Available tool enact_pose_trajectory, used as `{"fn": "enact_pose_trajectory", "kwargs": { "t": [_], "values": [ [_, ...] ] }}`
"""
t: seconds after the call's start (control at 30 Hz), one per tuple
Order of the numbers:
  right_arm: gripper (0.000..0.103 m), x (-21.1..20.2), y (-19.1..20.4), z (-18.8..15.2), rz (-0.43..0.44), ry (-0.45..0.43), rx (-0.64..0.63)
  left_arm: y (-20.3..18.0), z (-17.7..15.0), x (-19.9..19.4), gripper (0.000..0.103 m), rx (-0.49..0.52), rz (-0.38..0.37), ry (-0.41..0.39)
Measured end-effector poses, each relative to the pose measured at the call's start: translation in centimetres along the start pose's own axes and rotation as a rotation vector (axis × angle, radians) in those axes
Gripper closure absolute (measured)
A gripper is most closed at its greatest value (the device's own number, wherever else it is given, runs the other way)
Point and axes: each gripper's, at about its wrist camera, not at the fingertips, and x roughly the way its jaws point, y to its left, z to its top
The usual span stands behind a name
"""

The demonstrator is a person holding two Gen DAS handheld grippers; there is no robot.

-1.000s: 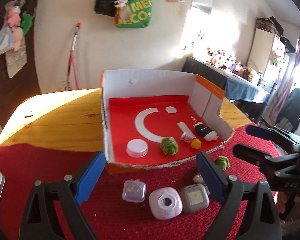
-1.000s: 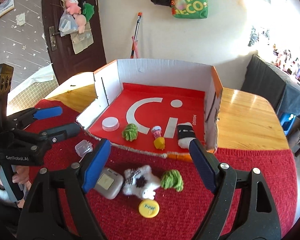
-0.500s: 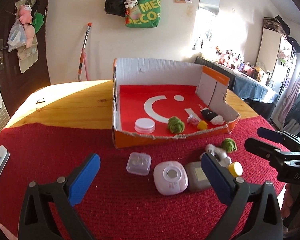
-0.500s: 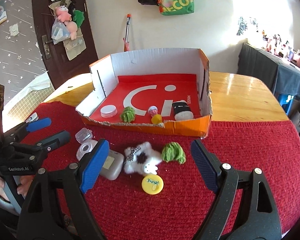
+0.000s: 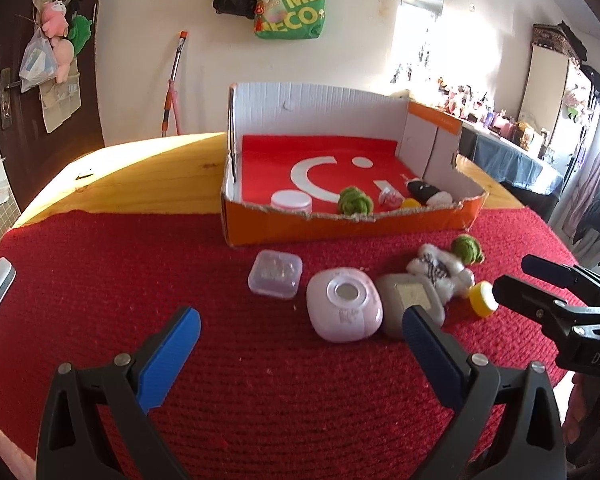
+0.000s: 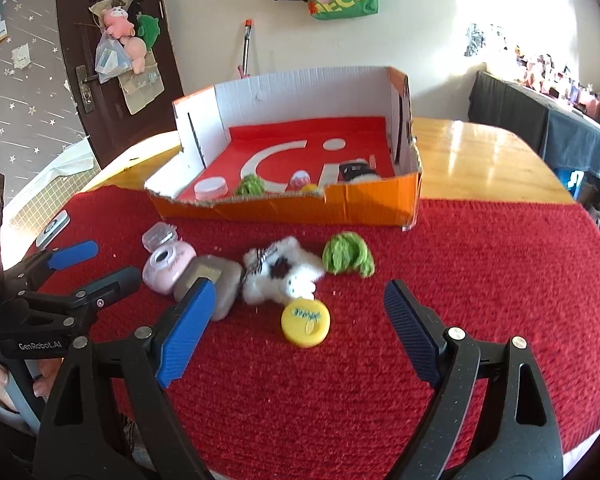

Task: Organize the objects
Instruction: 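Withdraw both grippers from the box toward the remaining items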

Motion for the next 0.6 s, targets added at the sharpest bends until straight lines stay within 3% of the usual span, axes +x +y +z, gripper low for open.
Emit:
{"fn": "enact_pose_trajectory", "kwargs": {
  "t": [0.27,0.6],
  "values": [
    [0.016,0.5,-0.6,-1.3,0.004,0.020,0.037,-0.1,-0.9,0.5,0.000,0.013,0.028,0.027],
    [0.016,1.5,-1.2,-2.2,-0.003,0.058,0.065,1.0,-1.5,1.6,0.000,-0.043,0.016,0.078]
  ]
}}
